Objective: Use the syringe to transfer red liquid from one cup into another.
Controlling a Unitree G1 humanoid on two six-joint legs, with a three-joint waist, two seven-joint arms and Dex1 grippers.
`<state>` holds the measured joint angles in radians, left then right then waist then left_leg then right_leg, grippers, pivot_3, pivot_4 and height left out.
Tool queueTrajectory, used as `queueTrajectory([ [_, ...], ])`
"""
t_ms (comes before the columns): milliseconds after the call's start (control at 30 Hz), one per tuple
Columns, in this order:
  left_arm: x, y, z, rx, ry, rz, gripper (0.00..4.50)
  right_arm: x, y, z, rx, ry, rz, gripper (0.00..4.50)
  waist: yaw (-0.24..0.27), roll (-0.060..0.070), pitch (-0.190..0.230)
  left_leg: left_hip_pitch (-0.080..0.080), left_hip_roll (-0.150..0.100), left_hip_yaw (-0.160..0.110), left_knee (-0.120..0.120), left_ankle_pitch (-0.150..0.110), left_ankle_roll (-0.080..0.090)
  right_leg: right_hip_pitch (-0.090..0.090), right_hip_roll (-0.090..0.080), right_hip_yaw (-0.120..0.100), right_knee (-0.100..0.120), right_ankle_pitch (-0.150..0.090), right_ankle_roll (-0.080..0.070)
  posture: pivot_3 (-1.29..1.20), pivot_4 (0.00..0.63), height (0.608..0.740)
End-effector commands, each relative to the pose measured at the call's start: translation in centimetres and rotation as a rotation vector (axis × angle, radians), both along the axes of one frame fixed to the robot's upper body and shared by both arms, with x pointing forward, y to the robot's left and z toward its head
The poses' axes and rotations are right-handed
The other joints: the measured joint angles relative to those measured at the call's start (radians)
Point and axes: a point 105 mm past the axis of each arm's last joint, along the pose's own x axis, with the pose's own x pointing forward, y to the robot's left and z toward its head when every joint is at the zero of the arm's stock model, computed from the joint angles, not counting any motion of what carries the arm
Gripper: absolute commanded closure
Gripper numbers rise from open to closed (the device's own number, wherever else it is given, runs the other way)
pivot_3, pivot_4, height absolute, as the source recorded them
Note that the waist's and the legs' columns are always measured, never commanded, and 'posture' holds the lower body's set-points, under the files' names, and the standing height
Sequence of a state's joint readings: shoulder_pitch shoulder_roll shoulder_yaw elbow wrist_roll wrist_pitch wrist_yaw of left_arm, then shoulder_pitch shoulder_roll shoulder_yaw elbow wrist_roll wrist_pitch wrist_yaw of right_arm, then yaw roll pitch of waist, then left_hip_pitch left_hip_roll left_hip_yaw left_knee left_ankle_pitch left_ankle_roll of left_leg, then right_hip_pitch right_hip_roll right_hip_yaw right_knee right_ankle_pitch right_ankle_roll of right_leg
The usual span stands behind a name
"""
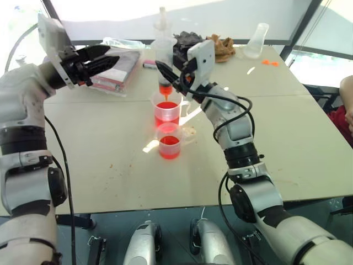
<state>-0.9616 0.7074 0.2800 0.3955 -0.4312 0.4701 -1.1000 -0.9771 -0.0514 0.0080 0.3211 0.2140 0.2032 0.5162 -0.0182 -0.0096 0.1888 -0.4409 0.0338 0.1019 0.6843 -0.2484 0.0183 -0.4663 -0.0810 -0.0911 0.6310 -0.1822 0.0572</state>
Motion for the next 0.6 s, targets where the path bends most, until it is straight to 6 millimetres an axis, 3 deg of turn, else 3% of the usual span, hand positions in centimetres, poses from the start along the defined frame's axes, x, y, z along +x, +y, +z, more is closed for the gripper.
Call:
queueTrajectory([
  [33, -1.8, 0.2, 1.8, -0.03, -0.059, 0.003, 2.11, -2.1, -0.7, 3.4, 0.046, -0.08, 0.033, 3.04, 0.001, 0.0, 0.0, 0.0, 0.0, 0.0, 0.0, 0.0, 0.0, 0.0, 0.0, 0.0, 0.0, 0.0, 0.0, 0.0, 0.15, 0.74],
  [167, -3.1, -0.3, 1.3, -0.011, -0.042, -0.012, 2.11, -5.2, -1.0, 4.2, 0.049, -0.059, 0.091, 3.04, 0.0, 0.0, 0.0, 0.0, 0.0, 0.0, 0.0, 0.003, -0.004, 0.0, 0.0, 0.0, 0.0, 0.0, 0.0, 0.0, 0.15, 0.74],
  [267, -3.8, -0.9, 1.2, -0.001, -0.04, -0.018, 2.11, -7.3, -1.2, 3.5, 0.039, -0.01, 0.117, 3.04, 0.002, 0.0, 0.0, 0.0, 0.0, -0.001, 0.0, 0.002, -0.004, 0.0, 0.0, 0.0, 0.0, 0.0, 0.0, 0.0, 0.15, 0.74],
  [467, -4.1, -2.3, 2.2, -0.009, -0.069, -0.053, 2.11, -8.5, -1.0, 1.6, 0.064, 0.104, 0.123, 3.04, 0.003, 0.0, 0.0, 0.004, 0.0, 0.0, 0.0, 0.0, -0.001, 0.002, 0.0, 0.001, -0.001, 0.0, 0.0, 0.0, 0.15, 0.74],
  [600, -4.6, -4.4, 3.1, 0.002, -0.093, -0.144, 2.11, -8.5, -0.9, 0.3, 0.054, 0.147, 0.113, 3.04, 0.004, -0.001, 0.0, 0.005, 0.0, 0.0, 0.0, 0.0, -0.001, 0.003, 0.0, 0.001, -0.001, 0.0, -0.001, 0.0, 0.15, 0.74],
])
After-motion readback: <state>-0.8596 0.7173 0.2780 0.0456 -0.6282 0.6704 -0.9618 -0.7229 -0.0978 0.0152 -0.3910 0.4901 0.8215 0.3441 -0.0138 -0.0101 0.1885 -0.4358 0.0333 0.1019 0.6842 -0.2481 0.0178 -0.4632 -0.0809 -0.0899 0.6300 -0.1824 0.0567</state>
